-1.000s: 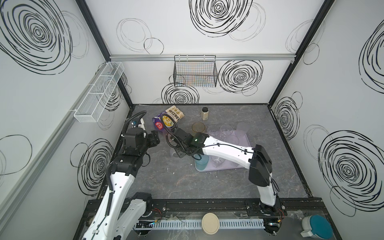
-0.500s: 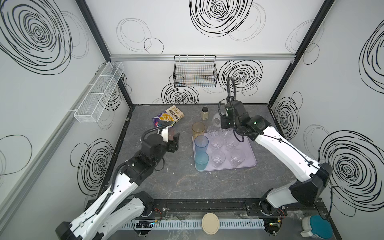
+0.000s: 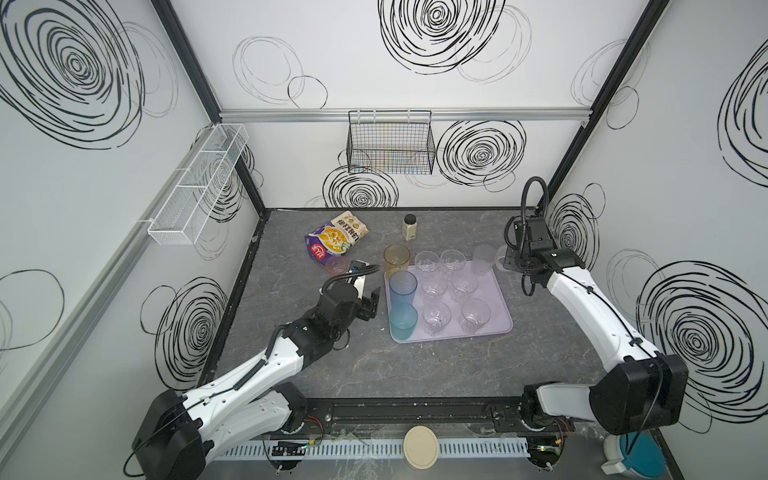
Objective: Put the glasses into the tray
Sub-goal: 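Carry the frosted glass with the right gripper to the tray's far corner, then lower the frosted glass beside the other frosted glass and open the right gripper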
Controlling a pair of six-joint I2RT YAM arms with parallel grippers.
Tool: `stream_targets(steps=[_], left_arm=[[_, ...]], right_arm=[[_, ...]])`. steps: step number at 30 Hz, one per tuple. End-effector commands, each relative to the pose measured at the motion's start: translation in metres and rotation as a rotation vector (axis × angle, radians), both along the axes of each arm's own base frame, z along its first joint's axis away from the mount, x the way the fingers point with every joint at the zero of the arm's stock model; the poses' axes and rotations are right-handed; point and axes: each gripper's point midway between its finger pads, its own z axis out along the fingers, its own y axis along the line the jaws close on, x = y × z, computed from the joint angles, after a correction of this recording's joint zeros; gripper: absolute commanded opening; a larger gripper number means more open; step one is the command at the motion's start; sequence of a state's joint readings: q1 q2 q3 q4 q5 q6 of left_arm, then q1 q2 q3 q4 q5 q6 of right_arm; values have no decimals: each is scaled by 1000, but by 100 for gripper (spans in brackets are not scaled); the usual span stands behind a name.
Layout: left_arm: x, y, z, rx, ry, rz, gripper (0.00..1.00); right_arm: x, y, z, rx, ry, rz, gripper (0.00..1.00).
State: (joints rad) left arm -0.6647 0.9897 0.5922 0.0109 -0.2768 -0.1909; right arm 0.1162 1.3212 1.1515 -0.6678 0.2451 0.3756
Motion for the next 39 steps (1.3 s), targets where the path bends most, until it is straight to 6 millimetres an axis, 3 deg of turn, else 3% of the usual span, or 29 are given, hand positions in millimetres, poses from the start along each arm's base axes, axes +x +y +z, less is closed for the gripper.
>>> stream_targets(steps=[1, 11, 15, 25, 30, 35, 39], left_arm=[[9, 1, 5, -43, -26, 18, 77], [17, 18, -4, -45, 23, 86, 77], [17, 19, -6, -41, 27, 94, 77], [19, 22, -7, -39, 29, 102, 77], [19, 24, -9, -29, 32, 111, 77], [19, 25, -10, -27, 32, 116, 77], [20, 27, -9, -27, 31, 124, 77]], right_arm=[[5, 0, -11, 56, -15, -16, 3], [5, 7, -89, 149, 176, -17, 4], [8, 12, -109, 176, 219, -11, 4], [9, 11, -119, 157, 241, -4, 7], [11, 13, -126, 154, 256, 2, 13], [14, 18, -112, 145, 236, 17, 26], [17, 23, -88, 143, 188, 32, 34]])
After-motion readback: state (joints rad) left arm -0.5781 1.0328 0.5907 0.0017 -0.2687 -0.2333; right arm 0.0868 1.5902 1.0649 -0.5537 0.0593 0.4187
